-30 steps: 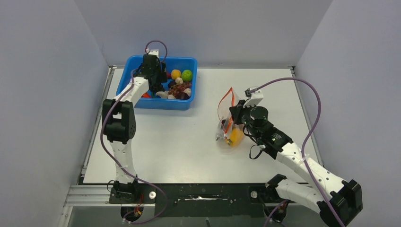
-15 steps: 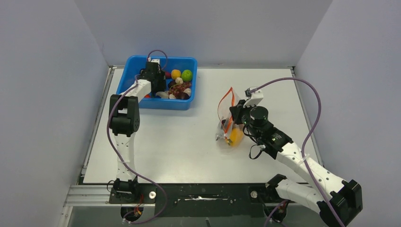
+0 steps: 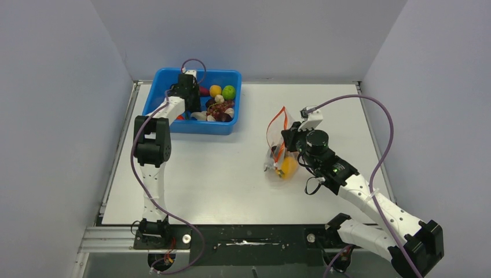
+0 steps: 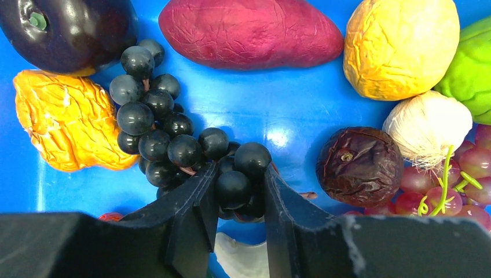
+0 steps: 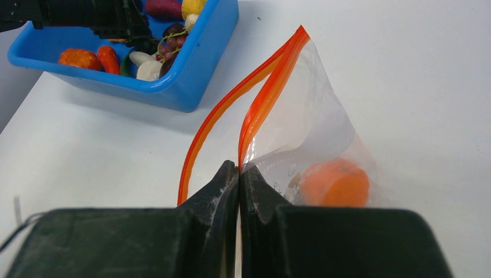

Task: Place the food in the zip-top bag and seal the zipper
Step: Pick up the fake fruit from the bin.

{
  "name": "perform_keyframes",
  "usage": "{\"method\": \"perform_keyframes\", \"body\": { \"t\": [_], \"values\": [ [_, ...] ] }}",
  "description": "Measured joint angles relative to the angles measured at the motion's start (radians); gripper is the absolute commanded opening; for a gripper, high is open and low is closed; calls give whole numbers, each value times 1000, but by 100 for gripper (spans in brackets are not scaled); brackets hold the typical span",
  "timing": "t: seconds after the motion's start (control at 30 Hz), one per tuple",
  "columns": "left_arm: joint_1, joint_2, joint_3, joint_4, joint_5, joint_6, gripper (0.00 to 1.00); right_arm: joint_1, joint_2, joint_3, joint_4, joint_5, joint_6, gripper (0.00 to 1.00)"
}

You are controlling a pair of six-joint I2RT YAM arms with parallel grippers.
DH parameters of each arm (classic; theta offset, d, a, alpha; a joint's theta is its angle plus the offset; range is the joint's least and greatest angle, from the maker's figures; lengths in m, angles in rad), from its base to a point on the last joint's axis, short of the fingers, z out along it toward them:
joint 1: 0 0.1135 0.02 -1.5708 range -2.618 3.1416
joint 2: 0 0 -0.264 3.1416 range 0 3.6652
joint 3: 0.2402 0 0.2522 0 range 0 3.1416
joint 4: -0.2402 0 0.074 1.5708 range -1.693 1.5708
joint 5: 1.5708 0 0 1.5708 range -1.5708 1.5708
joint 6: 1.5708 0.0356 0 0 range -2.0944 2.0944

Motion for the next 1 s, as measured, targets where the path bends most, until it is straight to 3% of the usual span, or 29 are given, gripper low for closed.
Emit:
{"method": "perform_keyframes", "body": {
  "t": [0.47, 1.0],
  "values": [
    [0, -21, 1, 1, 22, 5, 16, 0, 0, 0, 0, 0, 0, 0],
    [-7, -199, -59, 37, 68, -34, 15, 0, 0, 0, 0, 0, 8, 0]
  ]
}}
